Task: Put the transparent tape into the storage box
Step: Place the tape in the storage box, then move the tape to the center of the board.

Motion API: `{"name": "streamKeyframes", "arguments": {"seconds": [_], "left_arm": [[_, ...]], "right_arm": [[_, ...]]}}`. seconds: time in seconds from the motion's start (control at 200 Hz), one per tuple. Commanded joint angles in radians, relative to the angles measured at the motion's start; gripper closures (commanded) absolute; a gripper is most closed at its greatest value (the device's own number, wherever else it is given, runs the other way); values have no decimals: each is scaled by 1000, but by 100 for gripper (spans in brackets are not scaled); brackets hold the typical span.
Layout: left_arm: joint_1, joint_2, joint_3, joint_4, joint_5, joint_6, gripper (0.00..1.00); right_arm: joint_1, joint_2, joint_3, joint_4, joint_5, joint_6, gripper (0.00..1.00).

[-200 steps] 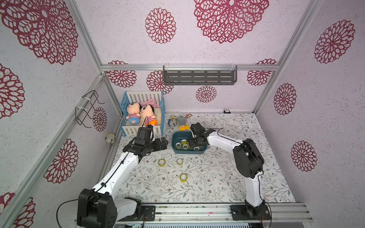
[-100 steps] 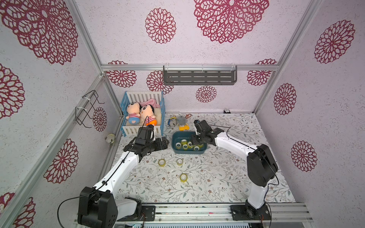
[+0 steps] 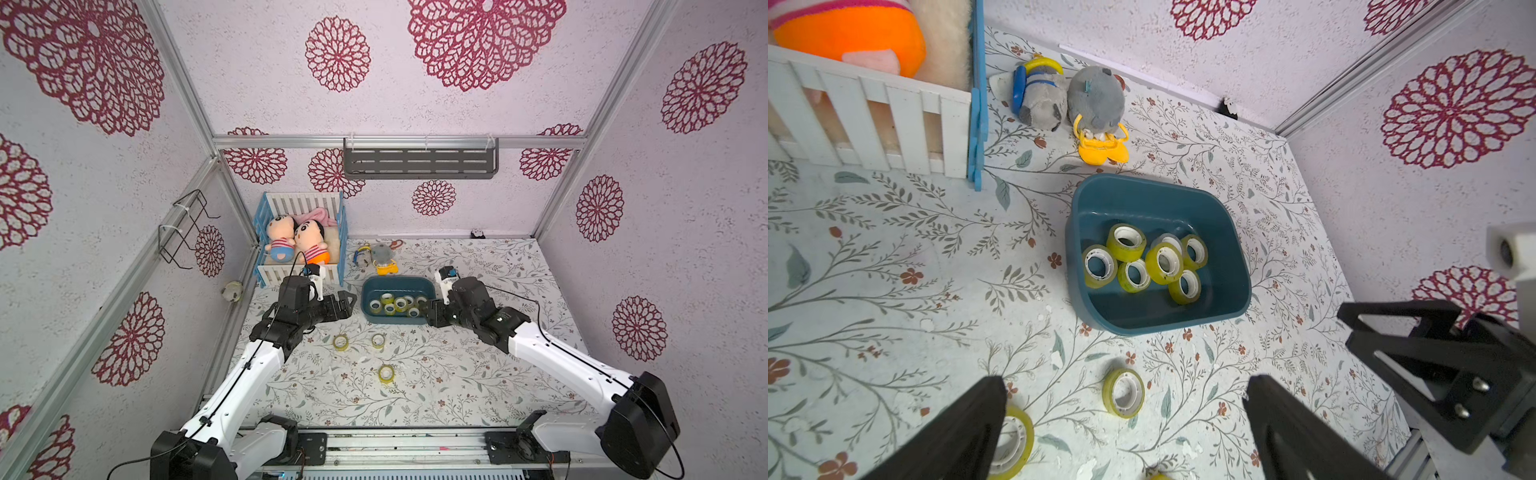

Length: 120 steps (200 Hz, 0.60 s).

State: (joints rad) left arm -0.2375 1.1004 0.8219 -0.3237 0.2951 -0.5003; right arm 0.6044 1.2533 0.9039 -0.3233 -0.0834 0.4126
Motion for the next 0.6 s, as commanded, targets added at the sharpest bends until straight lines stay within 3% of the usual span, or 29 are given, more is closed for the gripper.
{"name": "streamKeyframes", "arguments": {"seconds": [0.0, 0.315, 0.596], "left_arm": [[1, 19, -8, 40, 23, -22, 3], [-8, 119, 41, -15, 81, -20, 3], [-8, 27, 61, -194, 42, 46, 3]], "right_arm": [[4, -82, -60, 73, -38, 69, 42], [100, -238, -287, 180, -8, 294, 42], [174, -220, -343, 234, 47, 377, 42]]}}
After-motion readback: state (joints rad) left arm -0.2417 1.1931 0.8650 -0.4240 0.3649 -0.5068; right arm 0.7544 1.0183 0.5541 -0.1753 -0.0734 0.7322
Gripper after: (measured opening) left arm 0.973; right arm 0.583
